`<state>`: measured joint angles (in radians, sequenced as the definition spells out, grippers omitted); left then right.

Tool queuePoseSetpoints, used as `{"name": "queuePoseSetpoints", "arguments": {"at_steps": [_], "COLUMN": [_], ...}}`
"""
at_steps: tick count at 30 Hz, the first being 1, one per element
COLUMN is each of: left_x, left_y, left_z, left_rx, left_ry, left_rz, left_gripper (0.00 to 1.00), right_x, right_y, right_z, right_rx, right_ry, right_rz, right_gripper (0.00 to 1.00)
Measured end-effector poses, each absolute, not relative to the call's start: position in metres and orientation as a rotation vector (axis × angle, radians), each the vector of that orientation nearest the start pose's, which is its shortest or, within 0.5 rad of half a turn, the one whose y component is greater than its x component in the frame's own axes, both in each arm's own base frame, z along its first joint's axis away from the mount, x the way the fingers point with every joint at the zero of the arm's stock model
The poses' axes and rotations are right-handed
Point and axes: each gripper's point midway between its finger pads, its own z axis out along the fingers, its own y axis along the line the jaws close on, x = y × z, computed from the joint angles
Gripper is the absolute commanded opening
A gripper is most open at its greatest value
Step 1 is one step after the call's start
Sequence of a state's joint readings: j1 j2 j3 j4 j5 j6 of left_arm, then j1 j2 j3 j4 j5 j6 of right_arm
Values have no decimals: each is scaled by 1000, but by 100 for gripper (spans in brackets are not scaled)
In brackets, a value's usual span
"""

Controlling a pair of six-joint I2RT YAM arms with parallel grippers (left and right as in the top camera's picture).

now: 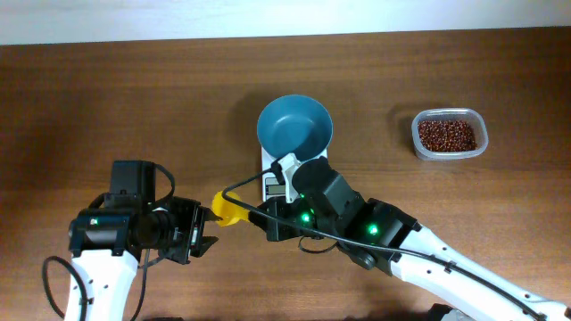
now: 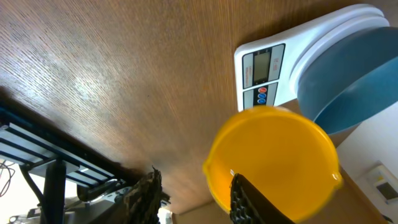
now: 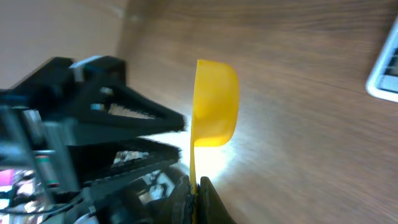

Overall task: Scoop item into bowl and weigh 50g on scale
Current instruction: 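Carry scoop with right gripper toward the red bean tub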

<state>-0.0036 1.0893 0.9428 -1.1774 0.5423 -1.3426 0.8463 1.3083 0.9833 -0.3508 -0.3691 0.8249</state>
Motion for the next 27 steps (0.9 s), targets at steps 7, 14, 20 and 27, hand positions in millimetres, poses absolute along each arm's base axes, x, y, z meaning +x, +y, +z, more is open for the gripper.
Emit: {"name": "queuePoseSetpoints", "arguments": {"at_steps": [7,14,20,27], "left_x": [227,243,216,187], "left_y": [-91,-91,-91,-90], "left_z": [169,225,228,231], "left_rx": [-1579,-998,-743,-556], "left_ry": [2546,2583,2707,2753], "left_rz": [-1008,-1002,-932,-885], "left_gripper": [51,77,82,99], "right_x": [207,170,129,98], "right_y": [304,230,179,133], "right_z": [186,223,237,277], "right_rx": [-234,-199,-245,-284], "right_ry": [2588,2545,2523,2248], "right_rz": [1034,887,855,942], "right_gripper": [4,4,4,4]}}
